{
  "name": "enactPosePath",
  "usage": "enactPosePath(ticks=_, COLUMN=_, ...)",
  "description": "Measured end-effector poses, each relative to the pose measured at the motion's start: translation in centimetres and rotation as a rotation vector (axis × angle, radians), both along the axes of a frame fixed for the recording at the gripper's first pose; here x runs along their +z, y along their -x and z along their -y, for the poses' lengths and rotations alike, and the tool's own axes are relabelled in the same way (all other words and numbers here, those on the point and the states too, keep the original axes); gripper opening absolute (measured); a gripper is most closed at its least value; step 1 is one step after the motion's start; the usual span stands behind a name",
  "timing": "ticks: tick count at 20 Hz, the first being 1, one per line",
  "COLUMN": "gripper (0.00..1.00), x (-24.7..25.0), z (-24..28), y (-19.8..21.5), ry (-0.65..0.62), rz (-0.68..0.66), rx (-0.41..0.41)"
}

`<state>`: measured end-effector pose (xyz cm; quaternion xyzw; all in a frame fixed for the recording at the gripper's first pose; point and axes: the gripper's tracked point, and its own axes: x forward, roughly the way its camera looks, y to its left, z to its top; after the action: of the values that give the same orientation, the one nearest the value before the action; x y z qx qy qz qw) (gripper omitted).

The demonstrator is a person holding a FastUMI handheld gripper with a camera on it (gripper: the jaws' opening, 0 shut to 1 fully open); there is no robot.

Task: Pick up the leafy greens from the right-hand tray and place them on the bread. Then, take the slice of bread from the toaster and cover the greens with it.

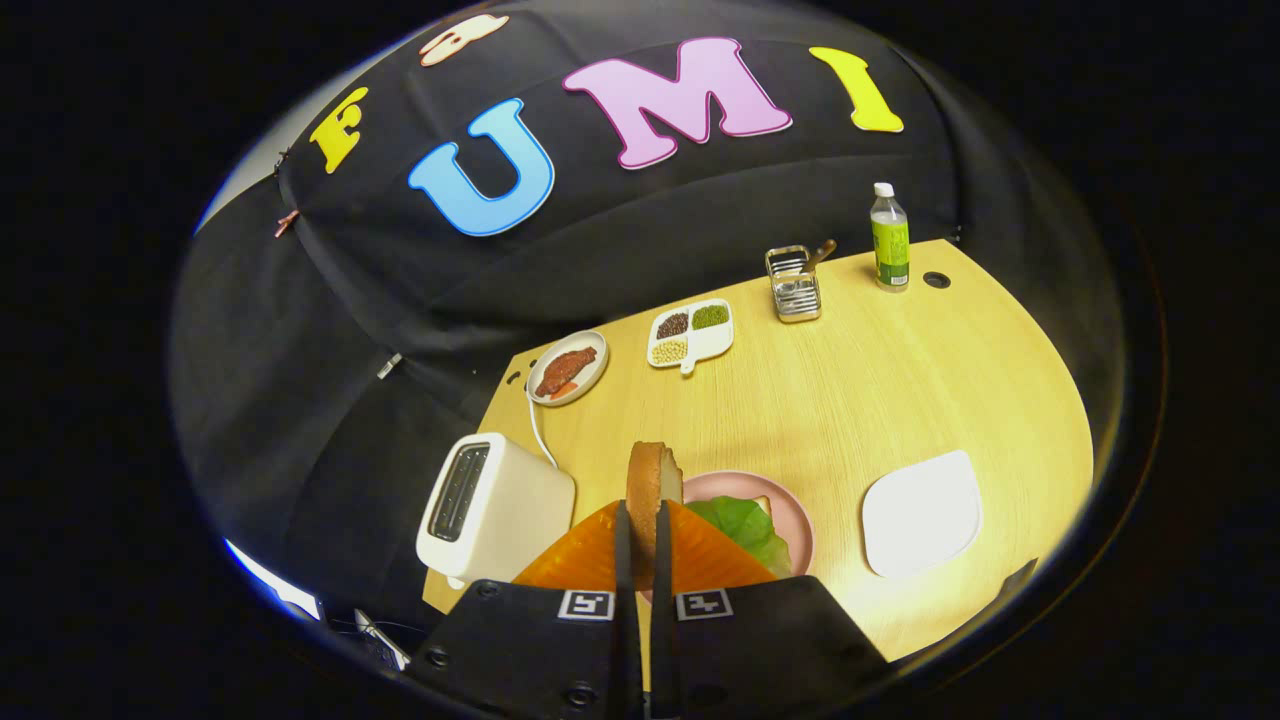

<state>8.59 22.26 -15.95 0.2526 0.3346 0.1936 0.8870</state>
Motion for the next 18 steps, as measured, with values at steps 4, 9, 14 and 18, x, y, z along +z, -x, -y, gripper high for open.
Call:
enactPosePath(ticks=4, gripper=0.08, x=-2.9, z=-2.7, y=0.6, ry=-0.050, rz=-0.064, rx=0.038)
enactPosePath(ticks=9, gripper=0.08, x=-6.6, z=-3.6, y=0.0, ry=-0.081, rz=-0.125, rx=0.031)
enactPosePath(ticks=14, gripper=0.08, x=-10.3, z=-0.7, y=-1.2, ry=-0.011, rz=-0.138, rx=-0.014)
enactPosePath(ticks=18, gripper=0.08, x=-13.3, z=0.6, y=-1.7, ry=0.106, rz=-0.129, rx=0.016)
